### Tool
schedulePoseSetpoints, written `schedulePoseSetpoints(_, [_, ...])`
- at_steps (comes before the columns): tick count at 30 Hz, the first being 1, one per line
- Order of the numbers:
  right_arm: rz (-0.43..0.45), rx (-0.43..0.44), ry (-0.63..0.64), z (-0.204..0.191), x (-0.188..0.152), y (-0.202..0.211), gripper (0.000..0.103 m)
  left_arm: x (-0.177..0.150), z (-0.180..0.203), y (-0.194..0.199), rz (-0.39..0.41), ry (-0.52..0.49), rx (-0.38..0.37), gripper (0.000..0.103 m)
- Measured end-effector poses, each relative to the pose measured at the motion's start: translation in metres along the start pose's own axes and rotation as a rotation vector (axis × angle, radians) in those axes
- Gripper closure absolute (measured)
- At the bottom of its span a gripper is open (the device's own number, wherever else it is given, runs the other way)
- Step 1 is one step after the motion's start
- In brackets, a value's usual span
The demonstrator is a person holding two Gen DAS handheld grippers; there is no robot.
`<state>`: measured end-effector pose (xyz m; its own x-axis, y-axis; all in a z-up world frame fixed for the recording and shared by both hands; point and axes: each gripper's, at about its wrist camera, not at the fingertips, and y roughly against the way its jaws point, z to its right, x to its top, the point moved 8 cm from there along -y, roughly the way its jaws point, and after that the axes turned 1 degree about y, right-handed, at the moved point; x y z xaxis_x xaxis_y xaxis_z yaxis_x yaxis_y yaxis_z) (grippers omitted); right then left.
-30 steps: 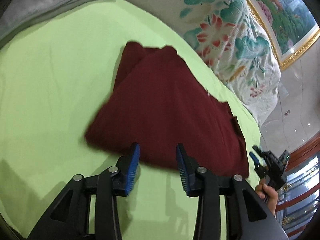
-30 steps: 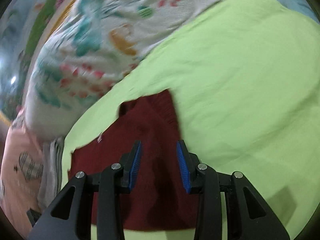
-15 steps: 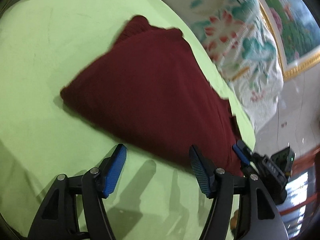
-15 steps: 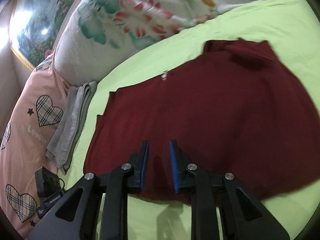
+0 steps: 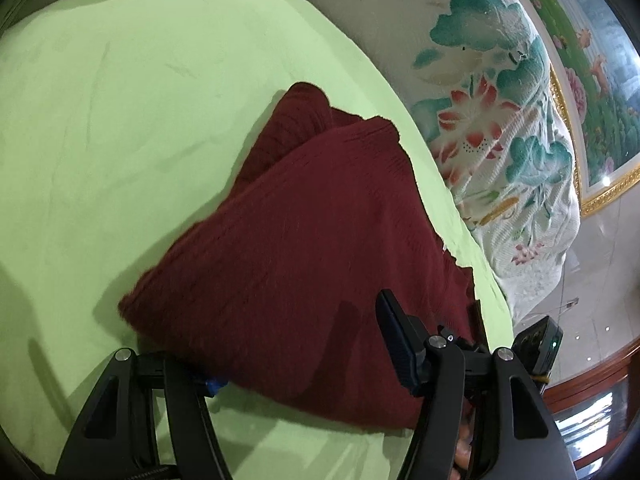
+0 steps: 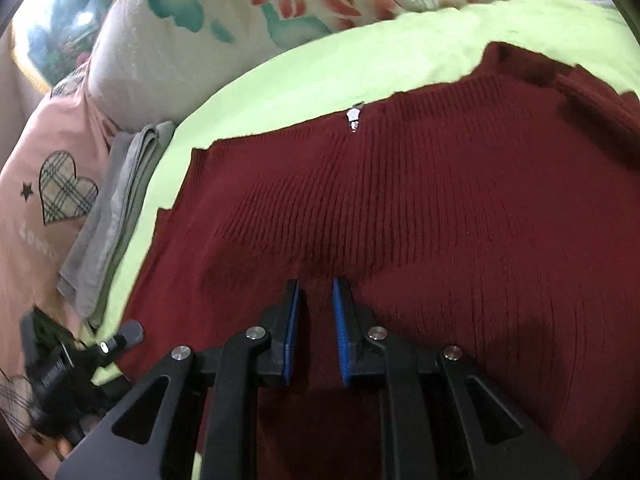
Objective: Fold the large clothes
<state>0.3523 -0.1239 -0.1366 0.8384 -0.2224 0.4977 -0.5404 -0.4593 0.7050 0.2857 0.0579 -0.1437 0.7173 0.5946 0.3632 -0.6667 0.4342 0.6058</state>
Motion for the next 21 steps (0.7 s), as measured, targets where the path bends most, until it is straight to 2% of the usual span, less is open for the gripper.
schedulePoseSetpoints(1, [-0.001,0.010,-0.011,0.001,-0.001,0.000,0.087,0.002,0.002,-0.001,0.002,-0.011,-0.004,0.050])
schedulePoseSetpoints(3, [-0.003,0.008,-0.001,0.001,-0.001,0.000,0.087,0.004,0.008,-0.003,-0.004,-0.035,-0.013,0.083])
schedulePoseSetpoints(4, [-0.003,0.003,0.007,0.000,-0.001,0.000,0.087,0.006,0.013,-0.003,-0.002,-0.052,-0.024,0.086])
schedulePoseSetpoints(6, [-0.004,0.006,0.006,0.001,0.000,-0.001,0.087,0.009,0.027,0.003,0.013,-0.095,-0.050,0.088])
schedulePoseSetpoints(10, [-0.006,0.058,-0.048,0.006,0.000,0.000,0.088,0.007,0.084,0.019,0.040,-0.230,-0.134,0.090])
schedulePoseSetpoints(13, [-0.024,0.161,-0.155,0.013,0.004,0.009,0.087,-0.007,0.132,0.017,0.015,-0.338,-0.187,0.090])
schedulePoseSetpoints(14, [-0.035,0.228,-0.236,0.022,0.004,0.016,0.087,-0.012,0.143,0.016,0.007,-0.367,-0.195,0.090])
schedulePoseSetpoints(18, [0.052,0.365,-0.407,0.058,0.013,0.060,0.084,-0.048,0.187,-0.008,-0.065,-0.485,-0.230,0.090])
schedulePoseSetpoints(19, [0.065,0.394,-0.449,0.069,0.014,0.068,0.081,-0.063,0.197,-0.020,-0.094,-0.530,-0.224,0.090])
schedulePoseSetpoints(20, [0.074,0.408,-0.478,0.076,0.016,0.073,0.069,-0.073,0.201,-0.028,-0.112,-0.554,-0.216,0.090])
schedulePoseSetpoints(21, [0.098,0.427,-0.526,0.091,0.018,0.083,0.062,-0.088,0.206,-0.041,-0.140,-0.588,-0.200,0.090])
